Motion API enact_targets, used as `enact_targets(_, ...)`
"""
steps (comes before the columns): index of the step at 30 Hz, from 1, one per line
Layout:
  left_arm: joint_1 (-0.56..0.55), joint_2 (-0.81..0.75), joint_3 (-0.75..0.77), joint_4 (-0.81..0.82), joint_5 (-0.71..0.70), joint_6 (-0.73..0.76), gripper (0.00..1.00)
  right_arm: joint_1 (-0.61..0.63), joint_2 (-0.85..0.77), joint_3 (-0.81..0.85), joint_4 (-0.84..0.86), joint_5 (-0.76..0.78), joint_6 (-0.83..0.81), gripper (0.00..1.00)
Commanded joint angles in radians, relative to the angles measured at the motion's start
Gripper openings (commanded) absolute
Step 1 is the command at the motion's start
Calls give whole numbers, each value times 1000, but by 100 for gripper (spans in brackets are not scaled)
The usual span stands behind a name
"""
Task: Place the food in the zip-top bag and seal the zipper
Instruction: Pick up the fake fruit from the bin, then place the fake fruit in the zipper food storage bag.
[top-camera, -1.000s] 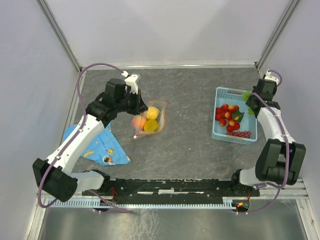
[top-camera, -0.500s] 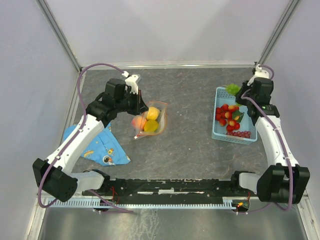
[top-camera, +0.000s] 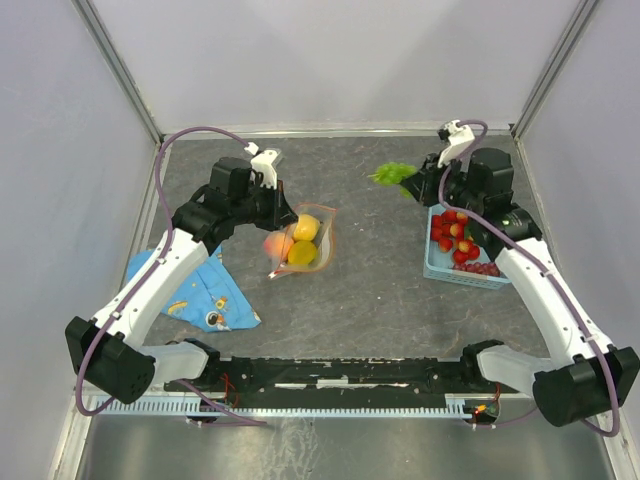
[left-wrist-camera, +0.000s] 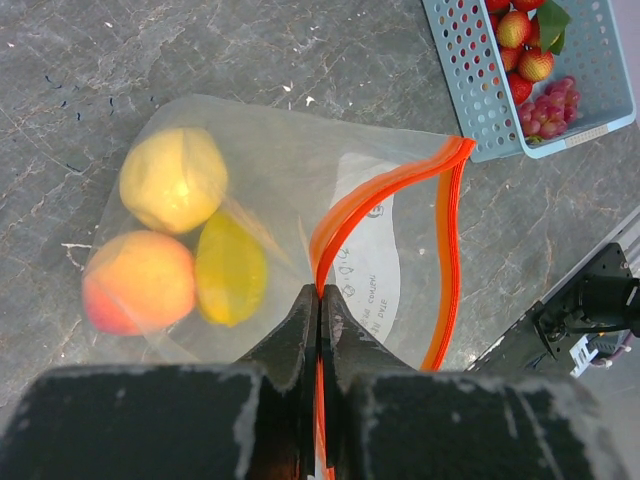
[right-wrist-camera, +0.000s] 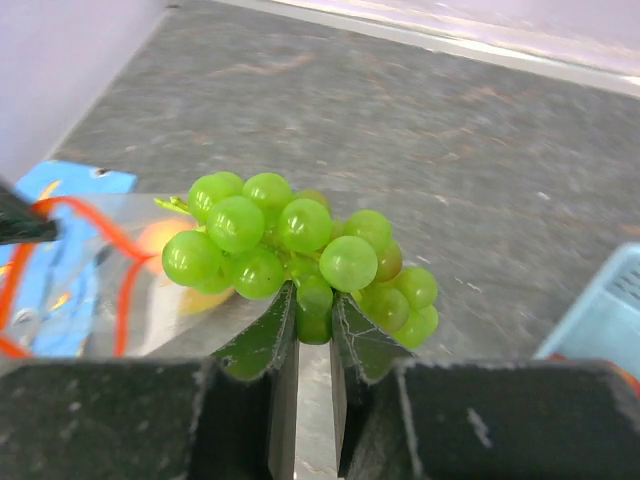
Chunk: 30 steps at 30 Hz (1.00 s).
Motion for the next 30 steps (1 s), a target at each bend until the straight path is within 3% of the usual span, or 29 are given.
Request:
enact_targets(1, -2, -10, 4, 60, 25, 10, 3, 77, -42, 63, 157, -185, -25, 15)
enact_targets(17, -3, -13, 4, 60, 26, 9, 3, 448, 115, 202, 193, -474, -182, 15)
enact_targets(25, -3, -20, 5, 59, 31, 9, 3, 487, 262, 243, 94, -505, -298, 15)
enact_targets(30, -3, -24, 3, 59, 33, 9, 3, 487, 346, 269, -27, -445, -400, 15)
